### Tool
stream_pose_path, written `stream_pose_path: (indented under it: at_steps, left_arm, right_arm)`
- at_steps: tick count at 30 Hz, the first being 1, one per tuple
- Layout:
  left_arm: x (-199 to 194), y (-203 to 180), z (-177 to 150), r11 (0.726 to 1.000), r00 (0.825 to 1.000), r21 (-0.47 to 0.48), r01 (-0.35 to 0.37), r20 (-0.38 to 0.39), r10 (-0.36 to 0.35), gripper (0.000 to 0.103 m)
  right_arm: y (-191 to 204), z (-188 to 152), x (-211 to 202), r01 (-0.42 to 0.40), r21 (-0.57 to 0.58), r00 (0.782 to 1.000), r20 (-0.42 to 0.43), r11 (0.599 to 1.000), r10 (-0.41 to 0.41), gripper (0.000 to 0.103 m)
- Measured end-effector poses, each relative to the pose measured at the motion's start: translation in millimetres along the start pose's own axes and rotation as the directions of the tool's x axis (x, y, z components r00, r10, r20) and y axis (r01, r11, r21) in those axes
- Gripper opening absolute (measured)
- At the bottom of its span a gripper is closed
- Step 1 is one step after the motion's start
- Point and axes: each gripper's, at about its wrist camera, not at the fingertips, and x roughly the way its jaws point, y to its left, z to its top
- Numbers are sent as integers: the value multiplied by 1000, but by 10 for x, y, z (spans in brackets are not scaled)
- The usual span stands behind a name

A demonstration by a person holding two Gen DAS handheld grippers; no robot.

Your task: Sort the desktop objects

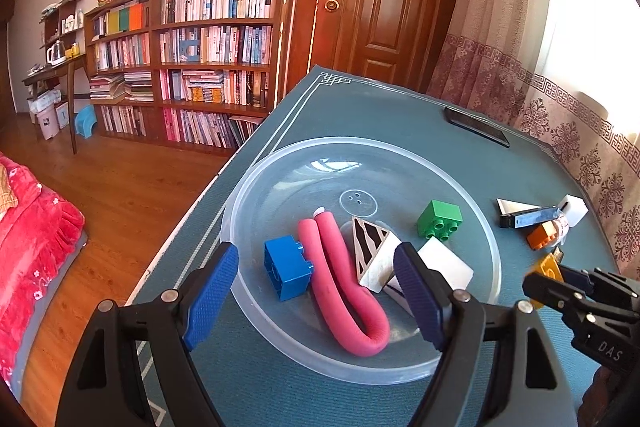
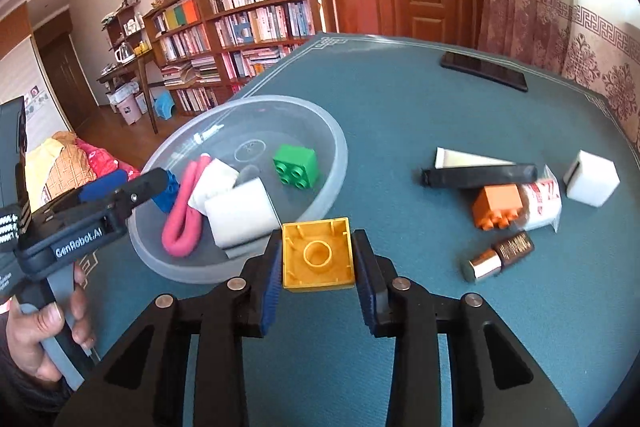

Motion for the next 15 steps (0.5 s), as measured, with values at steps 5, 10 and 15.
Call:
stream_pose_path:
  at_steps: [5, 10, 15]
  left_arm:
    - [7, 51, -2, 1000, 1000, -6, -9, -4, 9, 84]
    - [40, 109, -23, 1000, 1000, -25, -16, -14, 16, 84]
    - [72, 101, -35, 1000, 1000, -23, -20, -21, 20, 84]
  right_arm:
    - [70, 214, 267, -35, 21, 999, -15, 999, 35, 36]
    - [139, 315, 418, -36, 3, 999, -16, 999, 36, 36]
    - [155, 330, 497, -61, 2, 998, -23, 998, 61, 36]
